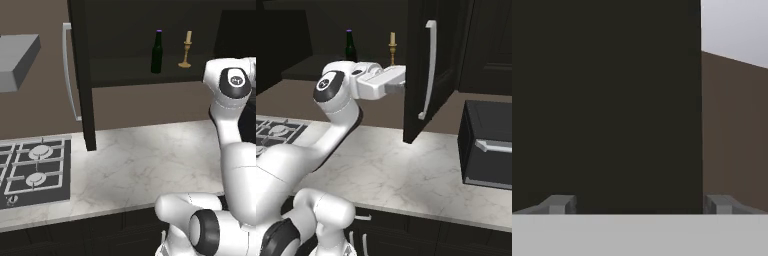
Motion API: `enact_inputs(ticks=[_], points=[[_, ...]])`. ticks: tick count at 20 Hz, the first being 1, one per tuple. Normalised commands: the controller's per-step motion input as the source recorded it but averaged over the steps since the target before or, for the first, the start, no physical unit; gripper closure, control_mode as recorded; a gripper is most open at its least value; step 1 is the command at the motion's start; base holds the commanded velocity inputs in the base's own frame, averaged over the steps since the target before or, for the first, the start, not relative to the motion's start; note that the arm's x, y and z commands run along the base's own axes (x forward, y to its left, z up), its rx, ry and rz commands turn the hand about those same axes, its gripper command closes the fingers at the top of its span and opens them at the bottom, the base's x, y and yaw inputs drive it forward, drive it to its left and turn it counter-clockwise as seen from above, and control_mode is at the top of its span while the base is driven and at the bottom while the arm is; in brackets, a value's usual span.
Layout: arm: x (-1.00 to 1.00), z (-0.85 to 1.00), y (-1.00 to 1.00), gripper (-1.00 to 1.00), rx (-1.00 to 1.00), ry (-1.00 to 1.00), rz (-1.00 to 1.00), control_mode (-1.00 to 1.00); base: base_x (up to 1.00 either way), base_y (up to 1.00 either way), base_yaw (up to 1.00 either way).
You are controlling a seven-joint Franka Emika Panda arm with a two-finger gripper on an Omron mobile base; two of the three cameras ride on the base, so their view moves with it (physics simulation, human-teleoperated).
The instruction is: Get the candle and the beer from the cabinet and move them to the dining counter.
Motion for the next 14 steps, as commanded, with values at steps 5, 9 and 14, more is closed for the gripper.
enact_inputs(ticks=[5, 9, 14], points=[[0.0, 0.0, -0.63, -1.0, 0.0, 0.05, -0.09, -1.0, 0.0, 0.0, 0.0], [0.0, 0.0, -0.54, -1.0, 0.0, 0.0, -0.01, -1.0, 0.0, 0.0, 0.0], [0.0, 0.0, -0.44, -1.0, 0.01, 0.0, 0.0, -1.0, 0.0, 0.0, 0.0]])
